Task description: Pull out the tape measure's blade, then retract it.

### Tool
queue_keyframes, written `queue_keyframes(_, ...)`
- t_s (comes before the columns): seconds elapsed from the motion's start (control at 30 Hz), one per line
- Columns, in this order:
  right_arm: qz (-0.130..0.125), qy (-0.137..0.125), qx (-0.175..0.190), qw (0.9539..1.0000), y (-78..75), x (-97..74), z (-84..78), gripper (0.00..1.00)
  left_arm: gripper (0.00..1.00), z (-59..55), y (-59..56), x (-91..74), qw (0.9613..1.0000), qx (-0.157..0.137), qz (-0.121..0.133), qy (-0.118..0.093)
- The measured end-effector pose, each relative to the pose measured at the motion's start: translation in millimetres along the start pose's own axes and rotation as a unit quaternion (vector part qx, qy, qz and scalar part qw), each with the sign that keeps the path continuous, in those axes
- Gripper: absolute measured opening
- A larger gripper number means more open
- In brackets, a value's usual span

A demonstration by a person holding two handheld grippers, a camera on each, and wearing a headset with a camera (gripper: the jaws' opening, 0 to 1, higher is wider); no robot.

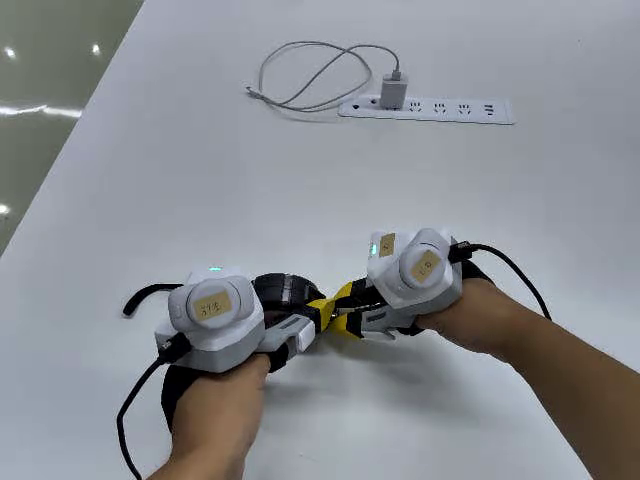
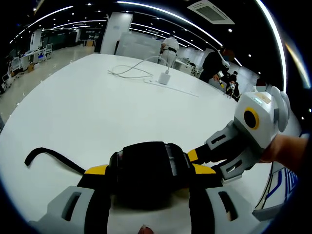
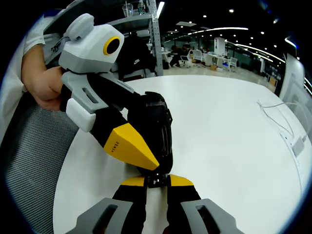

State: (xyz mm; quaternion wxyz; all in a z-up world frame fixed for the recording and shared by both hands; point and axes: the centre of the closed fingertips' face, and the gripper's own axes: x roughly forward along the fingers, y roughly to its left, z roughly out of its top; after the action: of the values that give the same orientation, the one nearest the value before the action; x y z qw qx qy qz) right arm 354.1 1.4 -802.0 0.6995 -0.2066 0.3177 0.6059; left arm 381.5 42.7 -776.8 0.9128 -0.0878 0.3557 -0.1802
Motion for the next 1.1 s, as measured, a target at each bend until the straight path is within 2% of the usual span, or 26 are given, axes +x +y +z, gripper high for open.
queue_keyframes(0.2,-0.003,-0.002,0.006,1.0000,-0.5,-0.7,0.4,0.15,0.62,-0.8,0.2,0.5,1.0000,-0.004,-0.003,0.009)
queue_keyframes(0.43,-0.002,-0.003,0.012,0.9999,1.4,-1.4,-1.1,0.17,0.70,-1.4,-5.1,0.9,0.9998,-0.003,-0.013,0.014)
queue_keyframes(0.63,-0.004,-0.006,0.021,0.9997,1.7,-4.7,-0.4,0.23,0.75,-1.4,-9.1,-1.3,0.9997,0.005,-0.020,0.014)
queue_keyframes(0.87,-0.007,-0.009,0.025,0.9996,1.3,-6.0,1.1,0.31,0.76,-0.8,-10.2,-3.9,0.9995,0.006,-0.029,0.013)
queue_keyframes(1.1,-0.007,-0.015,0.036,0.9992,3.3,-9.7,1.6,0.32,0.76,-0.3,-13.0,-7.8,0.9990,0.015,-0.039,0.013)
